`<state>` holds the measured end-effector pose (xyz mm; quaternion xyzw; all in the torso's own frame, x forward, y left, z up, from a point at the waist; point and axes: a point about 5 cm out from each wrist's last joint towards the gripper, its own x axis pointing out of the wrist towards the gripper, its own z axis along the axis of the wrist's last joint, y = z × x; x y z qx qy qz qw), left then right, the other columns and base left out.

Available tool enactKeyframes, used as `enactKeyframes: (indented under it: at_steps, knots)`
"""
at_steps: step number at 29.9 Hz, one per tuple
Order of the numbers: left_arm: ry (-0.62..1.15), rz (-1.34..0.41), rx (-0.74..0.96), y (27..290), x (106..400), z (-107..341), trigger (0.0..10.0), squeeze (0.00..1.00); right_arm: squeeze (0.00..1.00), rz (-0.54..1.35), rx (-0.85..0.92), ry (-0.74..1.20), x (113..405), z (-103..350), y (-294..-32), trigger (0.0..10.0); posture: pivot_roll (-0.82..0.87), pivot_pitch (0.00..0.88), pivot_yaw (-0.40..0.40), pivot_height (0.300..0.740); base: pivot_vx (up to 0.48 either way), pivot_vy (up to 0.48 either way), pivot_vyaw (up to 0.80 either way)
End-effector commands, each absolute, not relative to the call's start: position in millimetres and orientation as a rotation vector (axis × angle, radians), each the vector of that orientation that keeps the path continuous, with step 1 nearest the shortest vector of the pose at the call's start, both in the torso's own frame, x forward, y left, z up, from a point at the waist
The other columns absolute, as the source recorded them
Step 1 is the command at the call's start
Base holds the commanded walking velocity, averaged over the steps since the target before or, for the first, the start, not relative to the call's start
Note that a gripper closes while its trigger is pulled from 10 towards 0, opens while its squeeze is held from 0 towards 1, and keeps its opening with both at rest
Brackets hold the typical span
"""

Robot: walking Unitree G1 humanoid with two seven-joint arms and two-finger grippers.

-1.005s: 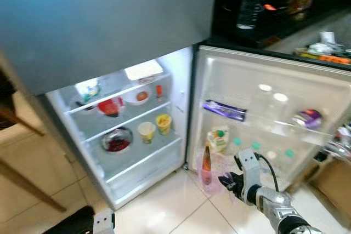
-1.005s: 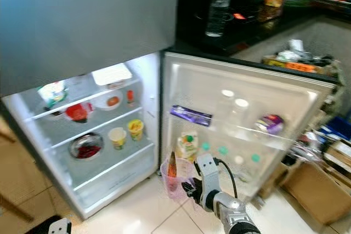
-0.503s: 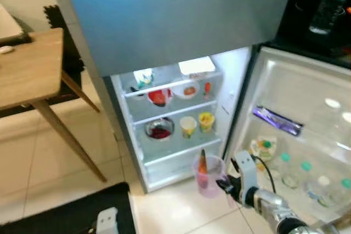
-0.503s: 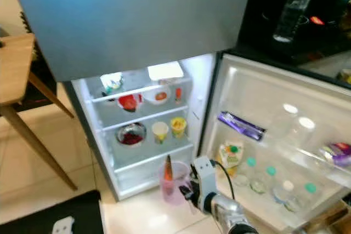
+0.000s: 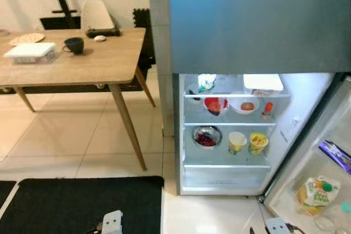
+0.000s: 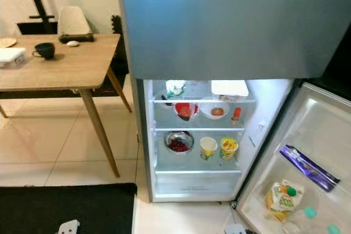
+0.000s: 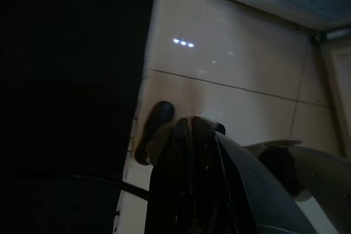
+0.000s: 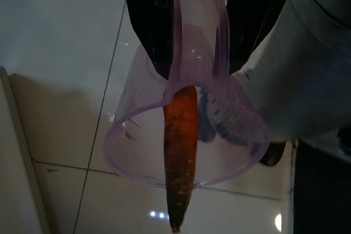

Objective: Restocking fridge

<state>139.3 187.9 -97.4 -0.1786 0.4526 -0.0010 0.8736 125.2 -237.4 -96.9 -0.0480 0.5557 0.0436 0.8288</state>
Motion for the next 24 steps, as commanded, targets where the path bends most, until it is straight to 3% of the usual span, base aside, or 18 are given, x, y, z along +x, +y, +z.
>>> enactKeyframes:
  at_steps: [1,5,12,24]
  knots:
    - [0.952,-0.009,-0.363,189,141,-97,10.0,0.0,0.0,0.059,-0.096,1.157,129,-95,-241,10.0,-0.09,0.0,-0.003,0.74,0.0,0.0,0.77]
    - [0.95,-0.013,-0.361,189,143,-96,10.0,0.0,0.0,0.021,-0.101,1.124,135,-93,-243,10.0,-0.09,0.0,-0.004,0.74,0.0,0.0,0.73]
    - [0.956,-0.037,-0.358,186,145,-96,10.0,0.0,0.0,-0.027,-0.122,1.068,154,-85,-245,10.0,-0.09,0.0,-0.007,0.74,0.0,0.0,0.0]
    - [0.958,-0.024,-0.379,186,144,-96,10.0,0.0,0.0,-0.029,-0.108,1.085,147,-89,-240,10.0,-0.09,0.0,-0.005,0.74,0.02,0.0,0.0]
